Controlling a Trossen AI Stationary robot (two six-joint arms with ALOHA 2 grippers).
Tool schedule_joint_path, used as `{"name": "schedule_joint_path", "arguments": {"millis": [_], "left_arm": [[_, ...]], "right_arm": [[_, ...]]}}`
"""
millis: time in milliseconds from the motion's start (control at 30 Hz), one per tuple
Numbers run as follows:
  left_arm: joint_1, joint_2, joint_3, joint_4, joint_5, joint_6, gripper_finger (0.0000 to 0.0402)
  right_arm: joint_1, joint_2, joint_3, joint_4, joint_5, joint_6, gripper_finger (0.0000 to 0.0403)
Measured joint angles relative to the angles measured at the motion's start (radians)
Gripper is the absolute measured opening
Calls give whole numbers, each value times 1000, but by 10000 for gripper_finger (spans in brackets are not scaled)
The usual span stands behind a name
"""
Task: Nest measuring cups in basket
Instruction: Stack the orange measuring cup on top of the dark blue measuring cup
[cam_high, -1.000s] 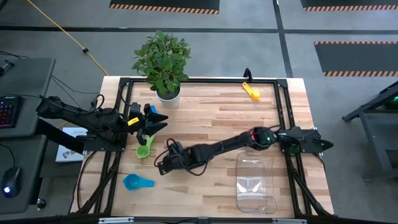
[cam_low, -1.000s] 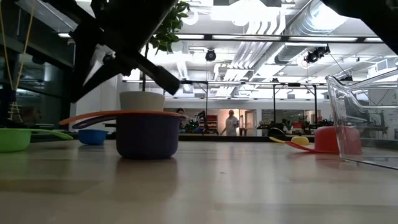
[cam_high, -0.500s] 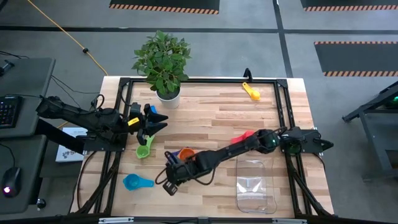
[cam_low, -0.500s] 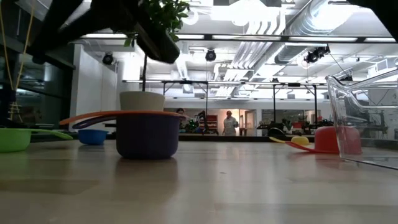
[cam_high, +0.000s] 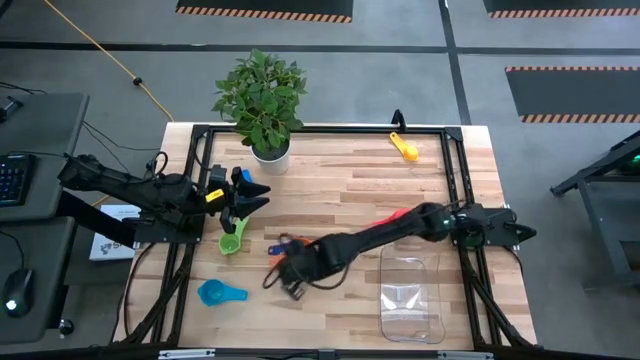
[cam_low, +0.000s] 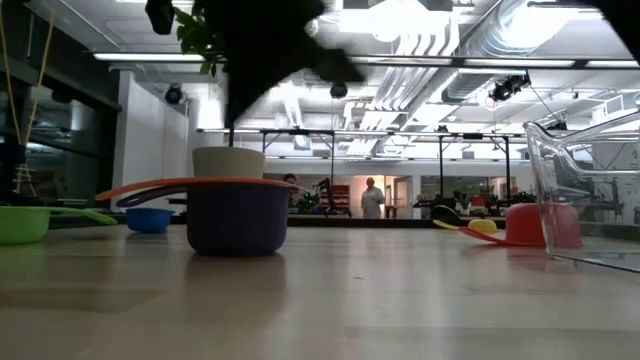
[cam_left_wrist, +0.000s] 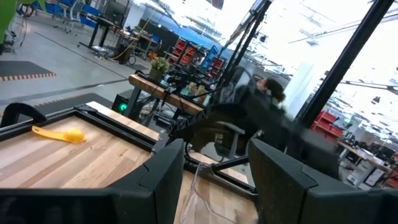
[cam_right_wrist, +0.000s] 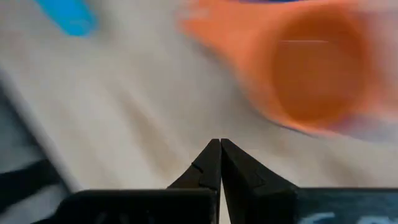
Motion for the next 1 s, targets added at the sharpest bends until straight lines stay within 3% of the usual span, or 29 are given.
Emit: {"name": "schedule_joint_path", "arguments": {"millis": [200,333,433,733,833,933,1000], "left_arm": [[0,0,0,0,-3,0,172],[0,0,0,1,-27,4,172],[0,0,0,3,-42,9,172],[-17,23,1,-3,-3,-33,165],[-80,84,41,-122,-5,-88,124],[-158,198,148,-319,-22,-149,45],[-218,300,232,-464,-15,-171,12]], "right_arm": [[35,-103,0,-447,167,49,0],[38,-179,-105,-382,177,-14,0],[37,-271,-323,-348,142,-26,0],[22,-767,-1083,288,99,-47,0],[-2,-893,-1236,436,100,-54,0],[-38,-982,-1338,518,100,-70,0],[-62,-1028,-1381,565,99,-73,0]]}}
